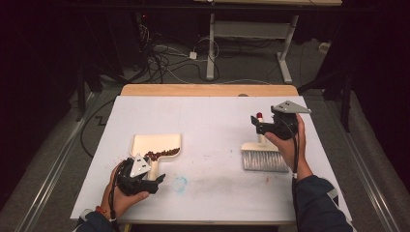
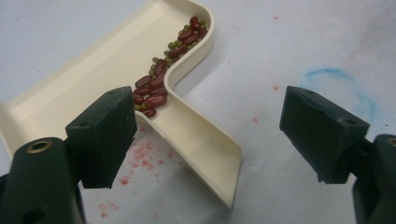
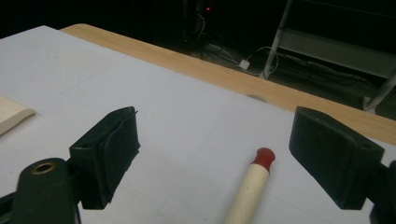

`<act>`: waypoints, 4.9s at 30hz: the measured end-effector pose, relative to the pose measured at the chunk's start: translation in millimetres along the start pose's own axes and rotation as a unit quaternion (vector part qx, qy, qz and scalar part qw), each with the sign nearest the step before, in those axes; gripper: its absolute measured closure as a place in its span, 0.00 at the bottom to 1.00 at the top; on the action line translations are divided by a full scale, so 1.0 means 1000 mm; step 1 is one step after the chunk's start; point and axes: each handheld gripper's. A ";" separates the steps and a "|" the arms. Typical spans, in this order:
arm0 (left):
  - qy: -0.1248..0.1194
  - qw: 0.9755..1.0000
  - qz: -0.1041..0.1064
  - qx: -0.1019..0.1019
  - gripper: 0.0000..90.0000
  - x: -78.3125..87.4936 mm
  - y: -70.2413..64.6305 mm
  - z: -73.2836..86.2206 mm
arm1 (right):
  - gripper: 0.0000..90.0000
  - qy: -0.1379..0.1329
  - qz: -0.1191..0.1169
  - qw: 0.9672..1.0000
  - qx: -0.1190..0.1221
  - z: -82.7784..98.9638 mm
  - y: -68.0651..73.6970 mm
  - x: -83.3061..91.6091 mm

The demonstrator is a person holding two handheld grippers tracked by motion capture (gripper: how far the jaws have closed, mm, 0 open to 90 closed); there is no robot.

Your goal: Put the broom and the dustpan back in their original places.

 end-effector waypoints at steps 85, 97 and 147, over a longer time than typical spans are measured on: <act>0.003 1.000 -0.007 -0.022 0.21 0.001 -0.004 -0.002 | 0.19 -0.008 -0.021 0.995 0.101 0.021 0.036 0.079; 0.003 1.000 -0.005 -0.026 0.21 0.000 -0.005 -0.002 | 0.19 -0.012 -0.021 0.994 0.109 0.028 0.038 0.090; 0.000 0.999 -0.014 -0.042 0.21 0.001 -0.006 -0.002 | 0.19 0.033 -0.037 0.993 0.109 0.107 0.030 0.099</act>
Point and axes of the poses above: each handheld gripper's, and its own axes: x roughly backward along the jaws, z roughly out of its underside, y roughly to its left, and after that the axes turned 4 degrees about -z, right-handed
